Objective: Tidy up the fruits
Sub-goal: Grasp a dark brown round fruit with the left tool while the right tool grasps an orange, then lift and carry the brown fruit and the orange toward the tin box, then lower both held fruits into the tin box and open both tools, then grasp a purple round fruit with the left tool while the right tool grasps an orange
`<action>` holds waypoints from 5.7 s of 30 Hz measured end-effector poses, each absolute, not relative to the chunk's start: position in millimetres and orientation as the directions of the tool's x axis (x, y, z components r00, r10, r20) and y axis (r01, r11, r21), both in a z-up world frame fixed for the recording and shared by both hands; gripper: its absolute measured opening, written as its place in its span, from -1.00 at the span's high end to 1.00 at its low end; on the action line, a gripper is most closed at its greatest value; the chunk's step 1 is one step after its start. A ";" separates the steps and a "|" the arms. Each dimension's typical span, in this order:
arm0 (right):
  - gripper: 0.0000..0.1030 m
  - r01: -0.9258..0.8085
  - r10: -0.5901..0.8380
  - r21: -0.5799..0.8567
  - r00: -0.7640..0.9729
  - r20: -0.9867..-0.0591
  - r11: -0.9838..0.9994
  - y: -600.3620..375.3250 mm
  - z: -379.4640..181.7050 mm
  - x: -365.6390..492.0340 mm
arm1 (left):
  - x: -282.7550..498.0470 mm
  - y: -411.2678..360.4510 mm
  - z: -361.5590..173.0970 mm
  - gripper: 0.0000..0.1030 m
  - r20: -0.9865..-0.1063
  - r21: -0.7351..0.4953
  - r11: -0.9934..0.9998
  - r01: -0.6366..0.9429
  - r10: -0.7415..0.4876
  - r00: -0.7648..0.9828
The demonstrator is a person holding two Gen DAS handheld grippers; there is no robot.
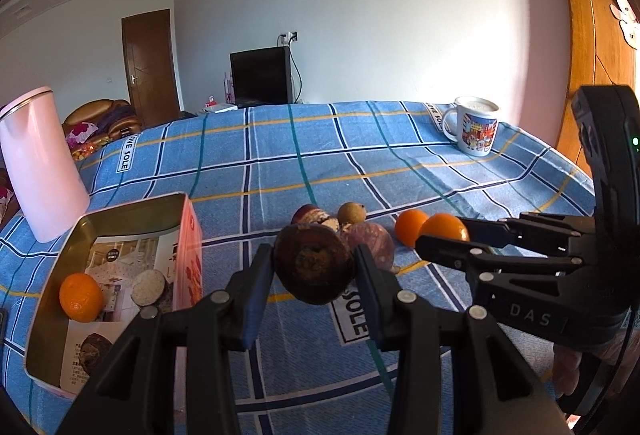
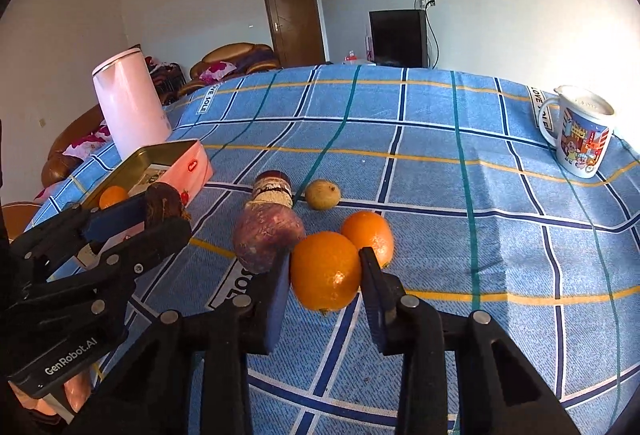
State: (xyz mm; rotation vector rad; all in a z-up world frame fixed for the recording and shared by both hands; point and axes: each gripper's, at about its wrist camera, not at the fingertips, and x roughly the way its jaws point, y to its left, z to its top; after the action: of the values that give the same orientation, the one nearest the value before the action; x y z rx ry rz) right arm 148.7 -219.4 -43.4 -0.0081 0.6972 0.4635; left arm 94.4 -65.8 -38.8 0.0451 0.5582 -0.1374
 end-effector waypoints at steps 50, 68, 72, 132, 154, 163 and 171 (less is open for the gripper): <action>0.30 -0.395 0.384 -0.011 0.900 -0.208 0.919 -231.6 -4.8 67.9 | 61.4 -66.2 -24.4 0.17 -0.353 0.086 0.993 0.075 -0.040 0.935; 0.30 -0.451 0.426 -0.046 0.868 -0.257 0.891 -193.3 9.9 80.2 | 63.0 -16.5 -20.4 0.17 -0.365 0.034 0.999 0.029 -0.014 0.931; 0.30 -0.519 0.489 -0.043 0.826 -0.281 0.853 -162.6 16.9 89.2 | 67.1 19.1 -18.1 0.17 -0.378 0.004 1.000 -0.031 0.030 0.925; -0.41 -0.337 0.294 0.028 0.775 -0.560 0.941 -209.4 -19.1 162.8 | 80.5 23.9 -15.3 -0.49 -0.511 -0.026 1.000 0.017 -0.028 0.859; 0.32 -0.350 0.386 0.209 0.577 -0.720 0.913 -233.7 -65.2 216.7 | 133.9 -66.8 -40.5 -0.50 -0.622 -0.035 0.986 0.165 -0.150 0.768; 0.32 -0.275 0.356 0.227 0.688 -0.633 0.934 -257.1 -48.3 201.7 | 157.6 -93.5 -51.3 -0.50 -0.684 -0.028 0.979 0.200 -0.164 0.710; 0.32 -0.276 0.351 0.218 0.704 -0.617 0.936 -257.6 -45.5 201.0 | 175.5 -105.1 -70.8 -0.12 -0.747 -0.057 0.976 0.210 -0.181 0.640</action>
State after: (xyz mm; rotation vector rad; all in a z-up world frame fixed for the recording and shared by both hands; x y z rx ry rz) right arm 201.0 -257.6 -45.5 0.1120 0.7079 0.3498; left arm 175.5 -105.1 -70.8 0.0365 0.8480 -0.2229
